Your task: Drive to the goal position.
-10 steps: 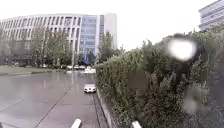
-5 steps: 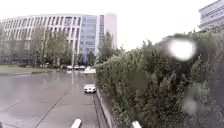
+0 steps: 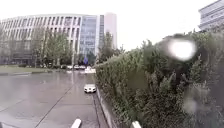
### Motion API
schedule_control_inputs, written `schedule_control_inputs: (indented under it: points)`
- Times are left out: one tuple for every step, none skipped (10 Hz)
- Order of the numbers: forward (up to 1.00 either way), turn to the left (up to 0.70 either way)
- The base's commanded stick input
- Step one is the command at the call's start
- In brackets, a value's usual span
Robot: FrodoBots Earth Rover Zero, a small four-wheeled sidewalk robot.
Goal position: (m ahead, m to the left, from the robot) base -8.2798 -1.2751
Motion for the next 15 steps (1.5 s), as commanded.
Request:
schedule_control_inputs:
  points:
    - [0.04,0.0]
    - [0.05,0.0]
    - [0.05,0.0]
    - [0.05,0.0]
    - [0.05,0.0]
    - [0.05,0.0]
    - [0.05,0.0]
    - [0.05,0.0]
    - [0.05,0.0]
    - [0.05,0.0]
    - [0.05,0.0]
    - [0.05,0.0]
    - [0.05,0.0]
    - [0.05,0.0]
    - [0.05,0.0]
